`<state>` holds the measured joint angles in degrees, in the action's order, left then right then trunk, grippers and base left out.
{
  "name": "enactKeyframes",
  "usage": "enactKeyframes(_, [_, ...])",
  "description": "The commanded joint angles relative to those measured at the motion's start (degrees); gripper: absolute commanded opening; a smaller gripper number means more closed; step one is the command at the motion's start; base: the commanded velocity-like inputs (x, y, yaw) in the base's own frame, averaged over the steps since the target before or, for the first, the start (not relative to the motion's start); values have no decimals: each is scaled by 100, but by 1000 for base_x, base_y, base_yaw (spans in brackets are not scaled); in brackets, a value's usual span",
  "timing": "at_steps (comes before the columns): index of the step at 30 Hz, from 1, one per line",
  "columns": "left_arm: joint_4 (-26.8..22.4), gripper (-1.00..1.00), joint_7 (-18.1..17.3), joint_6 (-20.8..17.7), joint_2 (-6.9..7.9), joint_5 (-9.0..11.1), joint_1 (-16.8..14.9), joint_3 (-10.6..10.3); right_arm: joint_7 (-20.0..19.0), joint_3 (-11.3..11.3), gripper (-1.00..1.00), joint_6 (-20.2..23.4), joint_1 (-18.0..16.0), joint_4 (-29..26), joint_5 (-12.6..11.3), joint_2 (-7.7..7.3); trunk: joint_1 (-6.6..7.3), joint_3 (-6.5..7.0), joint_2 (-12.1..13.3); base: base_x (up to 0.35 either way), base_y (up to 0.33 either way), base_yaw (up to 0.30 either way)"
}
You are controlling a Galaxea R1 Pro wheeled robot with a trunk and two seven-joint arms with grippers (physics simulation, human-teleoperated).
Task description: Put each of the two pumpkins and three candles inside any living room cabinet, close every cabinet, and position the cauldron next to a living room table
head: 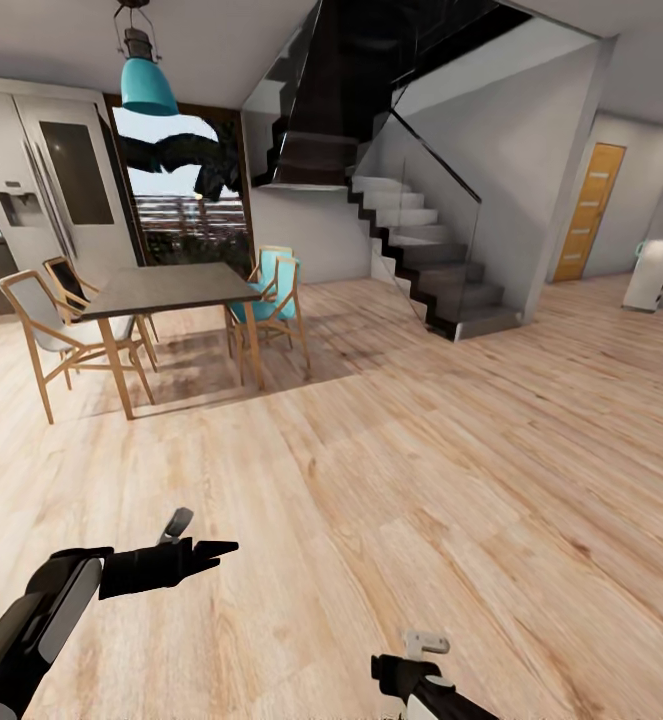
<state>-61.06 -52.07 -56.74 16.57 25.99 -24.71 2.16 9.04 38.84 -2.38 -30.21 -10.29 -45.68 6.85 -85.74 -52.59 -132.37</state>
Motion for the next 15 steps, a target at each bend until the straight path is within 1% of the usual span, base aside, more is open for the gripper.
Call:
enactKeyframes(1, [-1,100,-23,-22,-2,-7,-3,4,29,67,100,-20,-3,0,-61,0,-21,-24,-44,0,0,0])
enactKeyframes(8, [-3,100,-23,-22,4,-7,-3,3,56,97,100,36,-2,2,-80,0,-175,-149,-325,0,0,0])
enactKeyframes(15, [-3,100,-23,-22,2,-7,-1,3,55,101,100,-19,-2,-21,-68,-8,-329,-275,-605,0,0,0])
